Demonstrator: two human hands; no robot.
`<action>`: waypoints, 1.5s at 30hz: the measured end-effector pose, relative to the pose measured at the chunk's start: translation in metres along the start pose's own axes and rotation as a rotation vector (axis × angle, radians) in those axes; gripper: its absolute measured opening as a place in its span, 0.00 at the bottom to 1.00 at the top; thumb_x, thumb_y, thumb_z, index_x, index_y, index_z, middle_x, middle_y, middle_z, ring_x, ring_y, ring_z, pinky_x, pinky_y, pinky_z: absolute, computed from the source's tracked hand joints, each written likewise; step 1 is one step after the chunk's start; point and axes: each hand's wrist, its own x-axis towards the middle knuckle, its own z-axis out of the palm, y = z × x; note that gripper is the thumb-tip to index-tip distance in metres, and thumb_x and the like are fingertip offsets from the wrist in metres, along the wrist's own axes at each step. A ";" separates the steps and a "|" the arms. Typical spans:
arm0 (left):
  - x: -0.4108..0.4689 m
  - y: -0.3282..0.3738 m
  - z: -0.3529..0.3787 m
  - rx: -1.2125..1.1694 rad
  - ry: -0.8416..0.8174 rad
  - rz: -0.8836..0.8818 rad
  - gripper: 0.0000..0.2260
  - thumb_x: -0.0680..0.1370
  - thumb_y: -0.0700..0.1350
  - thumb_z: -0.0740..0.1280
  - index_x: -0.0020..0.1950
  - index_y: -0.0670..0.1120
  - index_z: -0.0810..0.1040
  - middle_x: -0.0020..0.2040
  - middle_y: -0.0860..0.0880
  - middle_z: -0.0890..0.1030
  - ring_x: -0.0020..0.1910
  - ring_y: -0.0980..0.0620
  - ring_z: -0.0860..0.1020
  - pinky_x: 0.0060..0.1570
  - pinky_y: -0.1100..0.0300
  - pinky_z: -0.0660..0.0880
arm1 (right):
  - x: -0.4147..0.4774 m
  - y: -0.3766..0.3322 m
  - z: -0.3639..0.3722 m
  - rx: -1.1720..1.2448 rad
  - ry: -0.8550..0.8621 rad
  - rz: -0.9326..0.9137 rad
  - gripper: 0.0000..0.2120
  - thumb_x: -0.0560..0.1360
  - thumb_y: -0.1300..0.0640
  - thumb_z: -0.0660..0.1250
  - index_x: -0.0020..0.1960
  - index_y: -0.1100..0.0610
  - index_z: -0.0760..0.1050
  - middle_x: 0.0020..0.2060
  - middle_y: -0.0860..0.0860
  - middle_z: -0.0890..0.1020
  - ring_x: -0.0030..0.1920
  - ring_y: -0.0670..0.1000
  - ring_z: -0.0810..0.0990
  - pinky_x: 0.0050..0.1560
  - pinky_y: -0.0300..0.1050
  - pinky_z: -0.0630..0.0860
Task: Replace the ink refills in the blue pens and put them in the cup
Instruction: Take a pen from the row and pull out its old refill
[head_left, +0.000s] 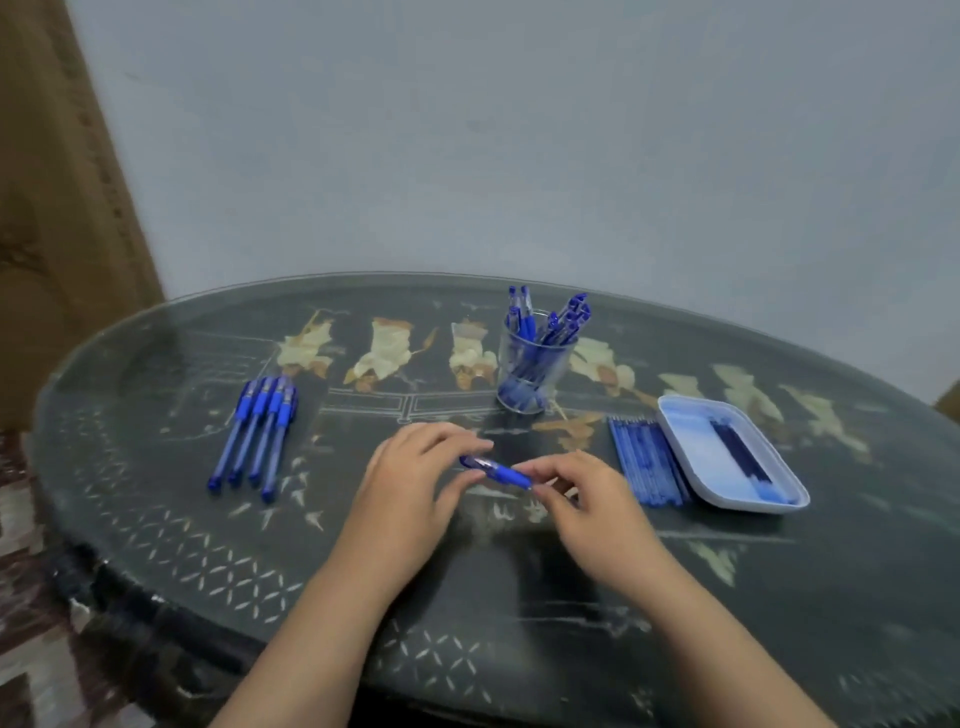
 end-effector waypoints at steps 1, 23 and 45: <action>0.001 0.005 0.006 0.004 -0.013 0.006 0.12 0.75 0.55 0.63 0.54 0.56 0.81 0.50 0.60 0.79 0.53 0.57 0.77 0.54 0.54 0.74 | -0.004 0.007 -0.005 0.002 0.021 -0.018 0.18 0.76 0.65 0.67 0.49 0.40 0.79 0.45 0.43 0.79 0.43 0.37 0.74 0.47 0.28 0.67; 0.007 0.043 0.042 -0.231 -0.098 -0.324 0.10 0.73 0.41 0.74 0.39 0.56 0.82 0.43 0.67 0.81 0.45 0.66 0.78 0.49 0.70 0.69 | -0.017 0.067 0.002 -0.013 0.364 -0.383 0.13 0.74 0.61 0.65 0.54 0.52 0.84 0.44 0.43 0.84 0.45 0.48 0.79 0.46 0.50 0.76; 0.008 0.053 0.036 -0.237 -0.125 -0.457 0.10 0.76 0.48 0.70 0.37 0.61 0.79 0.39 0.67 0.81 0.46 0.67 0.77 0.62 0.43 0.70 | -0.020 0.069 0.006 -0.145 0.414 -0.475 0.16 0.72 0.70 0.68 0.55 0.55 0.84 0.43 0.45 0.83 0.43 0.51 0.76 0.42 0.52 0.73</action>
